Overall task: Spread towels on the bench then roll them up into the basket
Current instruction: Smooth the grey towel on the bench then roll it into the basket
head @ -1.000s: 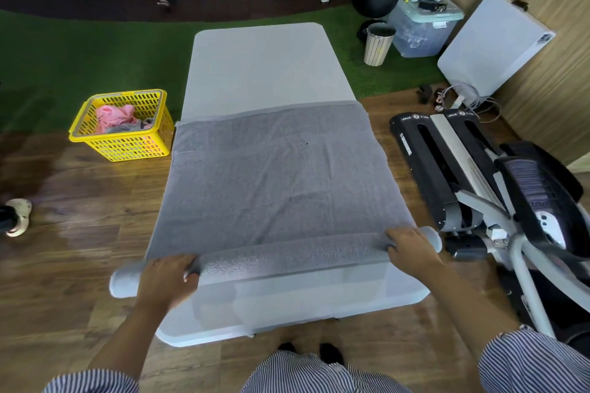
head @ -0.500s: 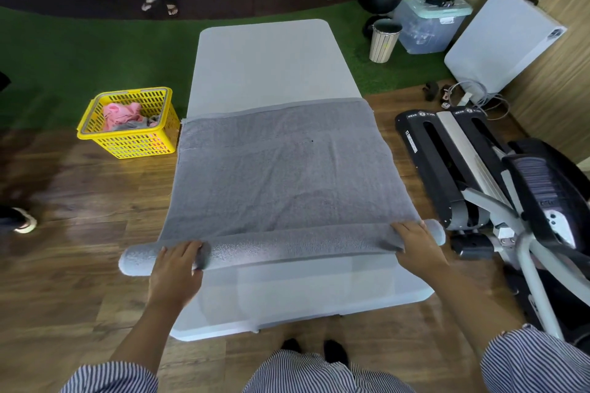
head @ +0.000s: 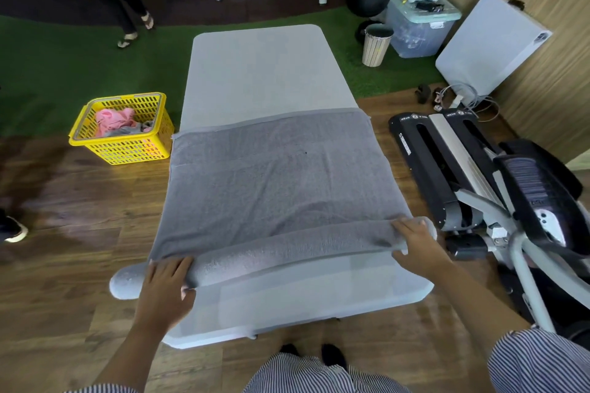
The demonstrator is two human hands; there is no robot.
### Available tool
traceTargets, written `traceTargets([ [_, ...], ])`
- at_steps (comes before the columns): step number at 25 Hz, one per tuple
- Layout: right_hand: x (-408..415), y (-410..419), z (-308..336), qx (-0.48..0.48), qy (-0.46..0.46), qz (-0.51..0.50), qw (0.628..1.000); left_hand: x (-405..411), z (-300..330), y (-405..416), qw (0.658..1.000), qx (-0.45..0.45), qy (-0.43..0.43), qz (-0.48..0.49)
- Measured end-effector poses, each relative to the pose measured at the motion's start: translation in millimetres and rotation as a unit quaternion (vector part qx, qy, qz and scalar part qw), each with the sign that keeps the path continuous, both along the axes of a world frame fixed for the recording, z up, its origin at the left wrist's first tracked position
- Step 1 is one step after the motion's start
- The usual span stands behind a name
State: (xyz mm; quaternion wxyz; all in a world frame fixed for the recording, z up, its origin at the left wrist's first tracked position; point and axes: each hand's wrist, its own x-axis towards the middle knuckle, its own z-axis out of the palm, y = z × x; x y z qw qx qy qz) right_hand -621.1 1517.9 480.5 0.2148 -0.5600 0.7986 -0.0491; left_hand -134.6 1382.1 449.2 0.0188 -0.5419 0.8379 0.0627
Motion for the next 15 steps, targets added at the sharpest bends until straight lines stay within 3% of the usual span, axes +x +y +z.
traceTargets([
  [7, -7, -8, 7, 0.033, 0.071, 0.045, 0.996, 0, 21, -15, 0.997, 0.072, -0.018, 0.022],
  [9, -10, -9, 2, 0.026, 0.077, 0.036, 0.996, 0, 24, -20, 0.998, 0.054, 0.008, 0.039],
  [12, -8, -9, -10, -0.057, 0.079, 0.008, 0.995, -4, 16, -15, 0.997, -0.041, 0.052, 0.047],
  [15, -5, -6, -6, -0.029, 0.053, 0.016, 0.998, -12, 9, -16, 0.998, -0.019, 0.049, 0.043],
])
